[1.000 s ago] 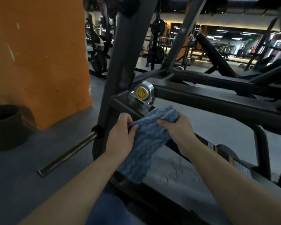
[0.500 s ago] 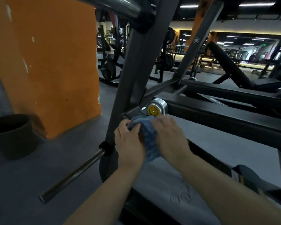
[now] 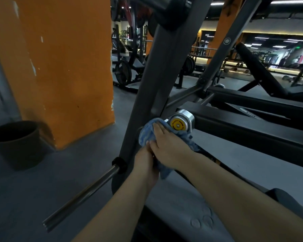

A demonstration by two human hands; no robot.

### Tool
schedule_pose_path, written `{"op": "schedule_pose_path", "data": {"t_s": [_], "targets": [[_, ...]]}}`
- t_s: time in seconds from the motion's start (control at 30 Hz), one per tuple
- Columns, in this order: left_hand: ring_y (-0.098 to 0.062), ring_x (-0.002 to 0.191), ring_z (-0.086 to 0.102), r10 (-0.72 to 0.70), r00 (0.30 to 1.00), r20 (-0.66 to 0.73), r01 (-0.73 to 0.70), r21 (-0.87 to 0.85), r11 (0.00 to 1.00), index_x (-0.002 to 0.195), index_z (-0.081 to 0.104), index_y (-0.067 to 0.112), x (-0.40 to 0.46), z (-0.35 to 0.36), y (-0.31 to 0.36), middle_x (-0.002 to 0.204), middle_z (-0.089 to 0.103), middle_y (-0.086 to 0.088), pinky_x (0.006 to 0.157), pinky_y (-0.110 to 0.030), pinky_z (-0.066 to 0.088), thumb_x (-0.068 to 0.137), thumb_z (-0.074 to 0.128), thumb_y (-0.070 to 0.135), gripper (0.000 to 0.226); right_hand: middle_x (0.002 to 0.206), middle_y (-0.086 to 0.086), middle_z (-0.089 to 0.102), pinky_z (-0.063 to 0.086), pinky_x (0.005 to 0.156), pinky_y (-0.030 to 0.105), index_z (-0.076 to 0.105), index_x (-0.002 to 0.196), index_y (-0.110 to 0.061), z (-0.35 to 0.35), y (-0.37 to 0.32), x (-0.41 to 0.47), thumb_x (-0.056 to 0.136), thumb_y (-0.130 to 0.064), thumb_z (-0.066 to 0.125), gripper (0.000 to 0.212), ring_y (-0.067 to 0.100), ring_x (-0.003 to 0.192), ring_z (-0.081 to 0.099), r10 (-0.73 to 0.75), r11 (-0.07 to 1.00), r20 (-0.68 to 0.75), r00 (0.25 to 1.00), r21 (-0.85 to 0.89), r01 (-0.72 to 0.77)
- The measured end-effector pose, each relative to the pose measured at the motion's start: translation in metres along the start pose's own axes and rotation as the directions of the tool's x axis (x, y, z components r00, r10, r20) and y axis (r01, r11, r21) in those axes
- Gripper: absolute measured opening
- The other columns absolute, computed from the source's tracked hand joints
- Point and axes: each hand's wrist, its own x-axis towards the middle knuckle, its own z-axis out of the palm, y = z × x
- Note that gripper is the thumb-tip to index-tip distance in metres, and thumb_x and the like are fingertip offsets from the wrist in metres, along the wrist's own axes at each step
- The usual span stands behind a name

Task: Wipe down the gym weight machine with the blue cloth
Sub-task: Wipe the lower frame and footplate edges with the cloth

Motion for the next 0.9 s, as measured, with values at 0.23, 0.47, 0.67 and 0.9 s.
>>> {"op": "schedule_pose_path", "data": {"t_s": [0.23, 0.47, 0.67, 0.9], "targets": [[-0.03, 0.114, 0.054, 0.056, 0.998, 0.036, -0.049, -0.184, 0.982, 0.116, 0.055, 0.008, 0.021, -0.011, 0.002, 0.122, 0.059, -0.016, 0.103, -0.043, 0.039, 0.098, 0.03, 0.021, 0.034, 0.159, 0.005, 0.007, 0.02, 0.113, 0.03, 0.005, 0.151, -0.011, 0.004, -0.003, 0.003, 0.099, -0.025, 0.04, 0.064, 0.021, 0.144, 0.016, -0.001, 1.0, -0.017, 1.0, -0.029, 0.0], [-0.019, 0.094, 0.058, 0.009, 0.999, -0.044, -0.012, -0.063, 0.998, 0.115, 0.055, 0.013, -0.008, 0.008, -0.04, 0.103, 0.063, -0.007, 0.081, -0.034, 0.046, 0.101, 0.026, 0.027, 0.036, 0.159, 0.0, 0.008, 0.021, 0.113, 0.031, 0.002, 0.151, -0.016, 0.003, 0.025, -0.047, 0.097, -0.024, 0.046, 0.07, 0.018, 0.143, 0.018, 0.0, 0.994, 0.009, 1.0, -0.108, 0.001], [-0.014, 0.068, 0.052, -0.081, 0.996, -0.027, 0.085, 0.227, 0.97, 0.08, 0.053, 0.012, -0.034, 0.021, -0.06, 0.076, 0.056, -0.003, 0.058, -0.026, 0.046, 0.101, 0.03, 0.029, 0.035, 0.159, -0.005, 0.005, 0.018, 0.112, 0.025, 0.0, 0.151, -0.021, -0.008, 0.045, -0.098, 0.097, -0.028, 0.045, 0.071, 0.013, 0.143, 0.016, 0.075, 0.988, 0.072, 0.995, -0.144, -0.064], [-0.016, 0.093, 0.063, -0.004, 0.999, 0.054, -0.012, 0.288, 0.958, 0.11, 0.06, 0.011, -0.008, -0.002, -0.028, 0.1, 0.068, -0.003, 0.076, -0.028, 0.05, 0.095, 0.049, 0.031, 0.027, 0.159, 0.002, 0.001, 0.024, 0.115, 0.036, -0.003, 0.151, -0.013, 0.002, 0.023, -0.058, 0.089, -0.026, 0.059, 0.088, 0.018, 0.145, 0.014, 0.014, 0.985, 0.024, 1.0, -0.171, -0.01]]}}
